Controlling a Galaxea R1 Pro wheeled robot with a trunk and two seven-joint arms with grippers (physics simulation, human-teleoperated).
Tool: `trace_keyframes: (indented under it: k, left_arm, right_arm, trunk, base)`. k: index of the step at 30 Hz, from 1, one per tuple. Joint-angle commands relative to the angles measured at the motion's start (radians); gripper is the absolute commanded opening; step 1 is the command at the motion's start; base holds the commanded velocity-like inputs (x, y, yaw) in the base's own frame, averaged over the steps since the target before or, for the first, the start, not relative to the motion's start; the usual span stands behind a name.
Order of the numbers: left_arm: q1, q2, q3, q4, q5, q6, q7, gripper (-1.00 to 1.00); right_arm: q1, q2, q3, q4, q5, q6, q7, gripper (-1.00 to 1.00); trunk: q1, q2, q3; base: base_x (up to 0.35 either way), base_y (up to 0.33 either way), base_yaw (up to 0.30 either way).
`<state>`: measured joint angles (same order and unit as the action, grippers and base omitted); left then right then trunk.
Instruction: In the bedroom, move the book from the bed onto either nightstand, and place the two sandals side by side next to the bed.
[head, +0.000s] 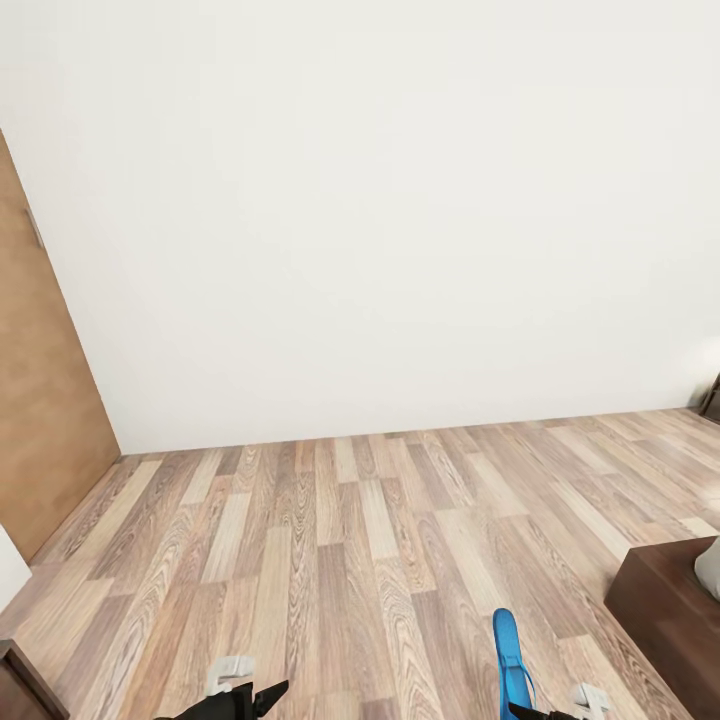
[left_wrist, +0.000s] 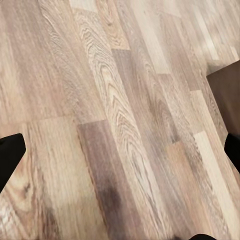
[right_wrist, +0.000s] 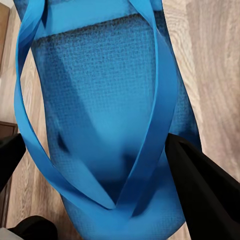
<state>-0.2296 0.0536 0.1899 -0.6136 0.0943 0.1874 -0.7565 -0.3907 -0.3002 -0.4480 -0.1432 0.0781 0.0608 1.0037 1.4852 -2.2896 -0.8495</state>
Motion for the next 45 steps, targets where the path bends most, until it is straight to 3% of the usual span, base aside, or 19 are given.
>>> trace_keyframes:
  k: [1, 11, 45]
  left_arm:
    - [0.0, 0.0, 0.002, 0.0, 0.008, 0.01, -0.004, 1.0]
    - [0.0, -0.001, 0.001, 0.0, 0.009, 0.01, -0.002, 1.0]
    - [0.003, -0.001, 0.001, 0.0, 0.01, 0.009, 0.002, 1.0]
  right_arm:
    - [0.0, 0.0, -0.009, -0.001, 0.008, 0.007, 0.005, -1.0]
    - [0.0, 0.0, -0.009, -0.001, 0.008, 0.007, 0.006, -1.0]
    - [0.0, -0.001, -0.009, -0.001, 0.009, 0.007, 0.007, -1.0]
  trunk:
    - [0.0, 0.0, -0.001]
    - [0.0, 0.0, 0.001]
    - [0.0, 0.0, 0.0]
  base:
    - [0.0, 0.0, 0.0]
    - [0.0, 0.0, -0.085]
    - [0.0, 0.0, -0.267]
